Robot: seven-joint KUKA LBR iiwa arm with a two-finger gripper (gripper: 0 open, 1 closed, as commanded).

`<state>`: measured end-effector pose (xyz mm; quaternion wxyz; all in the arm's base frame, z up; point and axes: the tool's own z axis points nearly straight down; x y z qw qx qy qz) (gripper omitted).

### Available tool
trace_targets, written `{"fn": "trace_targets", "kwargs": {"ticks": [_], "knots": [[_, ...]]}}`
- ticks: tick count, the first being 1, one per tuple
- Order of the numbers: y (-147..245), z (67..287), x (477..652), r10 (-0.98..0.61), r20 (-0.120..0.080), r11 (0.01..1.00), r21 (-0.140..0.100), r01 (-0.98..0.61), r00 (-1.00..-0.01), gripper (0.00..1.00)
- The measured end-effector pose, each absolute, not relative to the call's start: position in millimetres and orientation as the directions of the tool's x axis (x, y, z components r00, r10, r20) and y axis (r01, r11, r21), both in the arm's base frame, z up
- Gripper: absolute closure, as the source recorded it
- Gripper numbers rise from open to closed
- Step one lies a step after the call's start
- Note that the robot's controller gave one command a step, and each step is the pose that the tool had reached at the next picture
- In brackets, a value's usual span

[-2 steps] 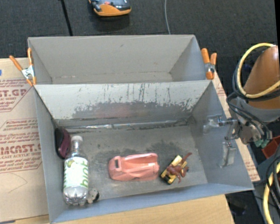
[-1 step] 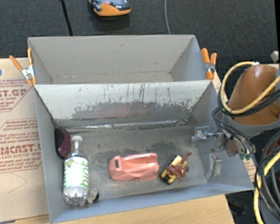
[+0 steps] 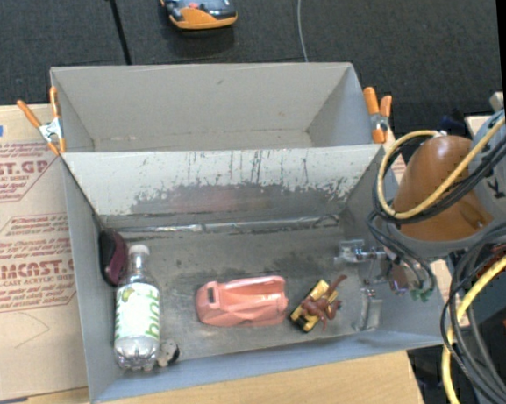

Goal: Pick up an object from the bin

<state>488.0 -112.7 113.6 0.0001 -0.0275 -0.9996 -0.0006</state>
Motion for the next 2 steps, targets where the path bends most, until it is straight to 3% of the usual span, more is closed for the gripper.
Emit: {"fn": "trace_targets", "kwargs": {"ticks": [1, 2], "knots": [[-101.7, 92.5, 488.0, 0.029, -0.004, 1.000, -0.001, 0.029, -1.000, 0.00], [-72.9, 70.6, 484.1, -0.066, 0.001, 0.998, 0.000, -0.066, -0.998, 1.00]]}}
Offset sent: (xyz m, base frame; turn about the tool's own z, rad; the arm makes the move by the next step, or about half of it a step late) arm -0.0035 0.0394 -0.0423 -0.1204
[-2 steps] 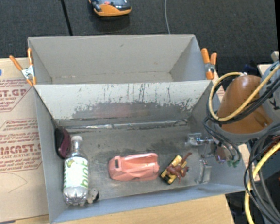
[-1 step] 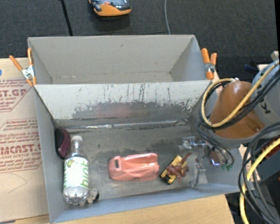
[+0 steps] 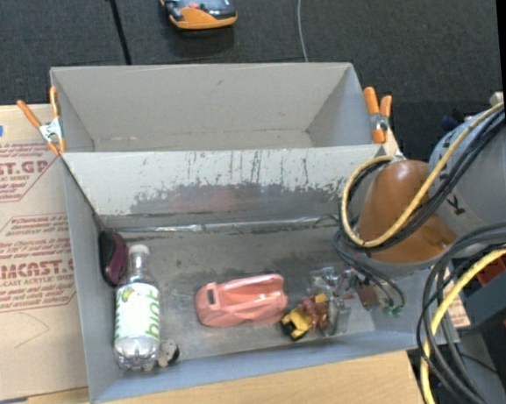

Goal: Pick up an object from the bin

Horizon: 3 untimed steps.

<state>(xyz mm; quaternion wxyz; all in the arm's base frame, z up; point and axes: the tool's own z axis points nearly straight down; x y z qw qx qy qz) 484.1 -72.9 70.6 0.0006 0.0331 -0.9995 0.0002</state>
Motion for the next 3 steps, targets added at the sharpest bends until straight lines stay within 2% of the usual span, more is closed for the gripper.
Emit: {"fn": "trace_targets", "kwargs": {"ticks": [1, 2, 3], "knots": [[-72.9, 70.6, 484.1, -0.066, 0.001, 0.998, -0.001, -0.066, -0.998, 1.00], [-107.0, 189.9, 489.1, -0.079, -0.001, 0.997, 0.000, -0.079, -0.997, 1.00], [-106.9, 189.9, 489.1, -0.080, -0.001, 0.997, -0.001, -0.080, -0.997, 1.00]]}}
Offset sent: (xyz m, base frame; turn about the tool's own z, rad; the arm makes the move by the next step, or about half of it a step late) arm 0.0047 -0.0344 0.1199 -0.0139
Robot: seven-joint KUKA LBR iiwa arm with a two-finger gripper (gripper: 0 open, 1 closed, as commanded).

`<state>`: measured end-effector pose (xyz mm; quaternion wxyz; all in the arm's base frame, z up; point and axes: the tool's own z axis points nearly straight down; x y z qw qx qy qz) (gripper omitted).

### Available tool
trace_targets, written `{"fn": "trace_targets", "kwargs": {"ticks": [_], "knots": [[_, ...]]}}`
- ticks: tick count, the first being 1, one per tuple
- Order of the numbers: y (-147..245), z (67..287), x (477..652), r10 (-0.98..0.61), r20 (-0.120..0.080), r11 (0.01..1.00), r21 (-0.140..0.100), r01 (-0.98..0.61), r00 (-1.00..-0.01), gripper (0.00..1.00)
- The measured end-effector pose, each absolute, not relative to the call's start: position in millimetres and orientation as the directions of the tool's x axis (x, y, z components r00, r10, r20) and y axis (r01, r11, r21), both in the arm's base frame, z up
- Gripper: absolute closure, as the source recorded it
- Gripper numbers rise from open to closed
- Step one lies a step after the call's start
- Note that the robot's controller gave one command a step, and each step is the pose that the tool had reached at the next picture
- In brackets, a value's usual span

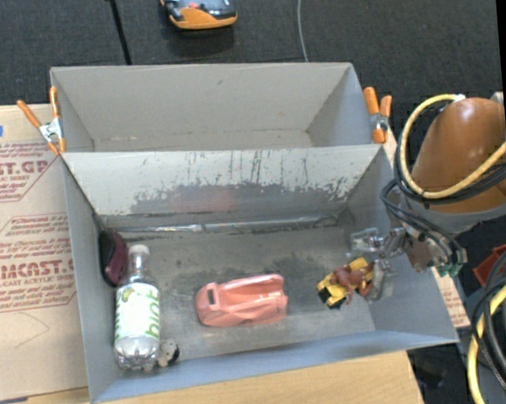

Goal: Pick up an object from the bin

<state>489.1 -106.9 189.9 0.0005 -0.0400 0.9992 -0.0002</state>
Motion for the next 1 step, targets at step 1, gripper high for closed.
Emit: {"fn": "trace_targets", "kwargs": {"ticks": [1], "knots": [[-88.1, 310.6, 514.9, -0.129, -0.003, 0.992, -0.001, -0.129, -0.992, 1.00]]}}
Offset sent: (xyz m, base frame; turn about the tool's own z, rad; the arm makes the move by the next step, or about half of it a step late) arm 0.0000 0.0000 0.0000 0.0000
